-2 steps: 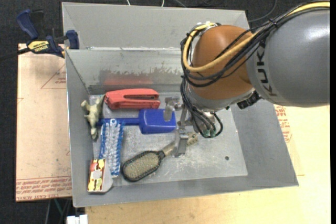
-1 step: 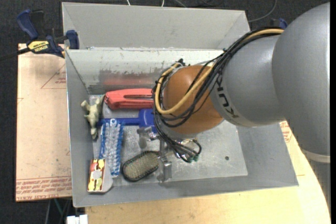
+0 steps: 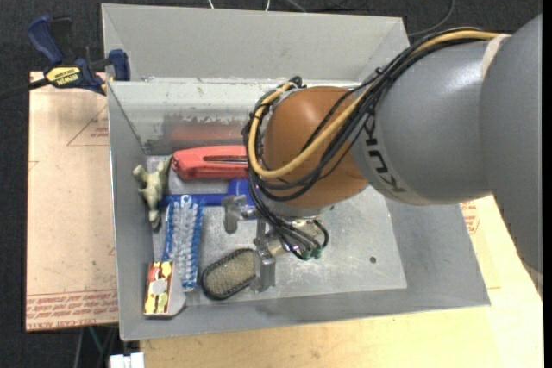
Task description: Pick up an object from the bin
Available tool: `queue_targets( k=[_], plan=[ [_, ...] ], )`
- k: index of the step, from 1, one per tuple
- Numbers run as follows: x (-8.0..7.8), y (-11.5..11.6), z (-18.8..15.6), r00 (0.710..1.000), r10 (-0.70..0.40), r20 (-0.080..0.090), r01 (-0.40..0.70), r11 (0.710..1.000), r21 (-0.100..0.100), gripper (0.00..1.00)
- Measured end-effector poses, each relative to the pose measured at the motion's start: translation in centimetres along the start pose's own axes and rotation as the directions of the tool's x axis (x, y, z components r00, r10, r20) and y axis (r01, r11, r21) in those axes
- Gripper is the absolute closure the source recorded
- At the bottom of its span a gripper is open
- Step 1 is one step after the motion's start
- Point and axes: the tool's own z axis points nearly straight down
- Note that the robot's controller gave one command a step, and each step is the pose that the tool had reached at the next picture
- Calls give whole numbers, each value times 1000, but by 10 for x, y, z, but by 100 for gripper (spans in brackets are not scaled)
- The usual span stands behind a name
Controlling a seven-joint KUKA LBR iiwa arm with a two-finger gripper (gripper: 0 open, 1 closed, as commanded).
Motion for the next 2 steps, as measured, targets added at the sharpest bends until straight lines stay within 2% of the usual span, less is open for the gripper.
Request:
queue_targets(
  k=[1, 2],
  plan=[
    [-4, 16, 57, 957, -291, -14, 291, 957, -7, 0],
    [-9, 2, 86, 981, -194, 4, 194, 981, 0, 0]
  ],
)
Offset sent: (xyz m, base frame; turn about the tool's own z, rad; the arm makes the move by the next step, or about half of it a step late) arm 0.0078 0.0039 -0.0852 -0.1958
